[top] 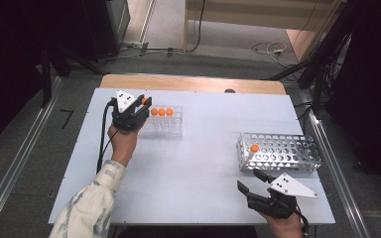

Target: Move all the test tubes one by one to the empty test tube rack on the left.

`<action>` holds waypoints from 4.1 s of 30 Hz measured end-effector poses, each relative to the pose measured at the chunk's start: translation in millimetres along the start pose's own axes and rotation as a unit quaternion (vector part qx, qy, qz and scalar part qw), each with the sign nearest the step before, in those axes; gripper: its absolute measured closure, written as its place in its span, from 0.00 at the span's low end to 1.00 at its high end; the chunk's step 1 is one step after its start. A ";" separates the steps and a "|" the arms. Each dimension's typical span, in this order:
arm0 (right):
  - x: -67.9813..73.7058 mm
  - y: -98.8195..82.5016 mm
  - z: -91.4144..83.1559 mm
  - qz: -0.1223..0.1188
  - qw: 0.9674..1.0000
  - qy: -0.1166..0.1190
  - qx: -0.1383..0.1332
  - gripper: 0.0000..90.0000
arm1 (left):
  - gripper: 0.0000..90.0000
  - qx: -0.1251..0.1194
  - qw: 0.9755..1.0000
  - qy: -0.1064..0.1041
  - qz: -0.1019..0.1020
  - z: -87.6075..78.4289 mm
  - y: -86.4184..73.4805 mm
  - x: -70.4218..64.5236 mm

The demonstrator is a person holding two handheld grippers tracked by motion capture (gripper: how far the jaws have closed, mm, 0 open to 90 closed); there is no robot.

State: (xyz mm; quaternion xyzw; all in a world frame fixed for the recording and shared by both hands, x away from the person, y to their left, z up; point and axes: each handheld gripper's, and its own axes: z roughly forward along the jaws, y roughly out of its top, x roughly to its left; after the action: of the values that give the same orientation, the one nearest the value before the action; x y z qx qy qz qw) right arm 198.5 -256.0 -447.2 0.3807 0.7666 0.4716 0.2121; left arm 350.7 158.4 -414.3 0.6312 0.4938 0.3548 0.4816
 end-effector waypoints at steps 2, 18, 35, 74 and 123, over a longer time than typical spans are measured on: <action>0.0 -0.1 0.1 -0.001 1.000 0.000 0.000 0.33 | 0.77 0.002 1.000 0.000 -0.002 1.1 -3.1 0.4; 0.3 -0.9 1.4 0.001 1.000 0.001 0.003 0.33 | 0.70 0.008 1.000 0.003 -0.021 3.4 -13.8 3.8; -8.9 -1.6 3.6 0.008 0.999 -0.032 0.000 0.34 | 0.39 0.003 0.999 -0.020 -0.037 -32.5 -16.4 -5.5; -28.0 41.8 10.4 0.015 0.989 -0.100 -0.110 0.80 | 0.30 0.024 0.994 -0.109 -0.010 -83.0 -63.3 -49.3; 94.1 47.9 94.1 -0.083 0.993 0.078 -0.033 0.80 | 0.72 0.006 0.965 -0.259 0.047 -97.6 -49.8 -117.8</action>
State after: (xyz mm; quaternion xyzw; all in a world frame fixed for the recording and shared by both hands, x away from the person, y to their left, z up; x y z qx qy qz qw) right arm 222.9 -116.7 -445.4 0.2711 0.7938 0.5053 0.2024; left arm 215.8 72.3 -431.0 0.7273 0.3240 0.1985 0.5715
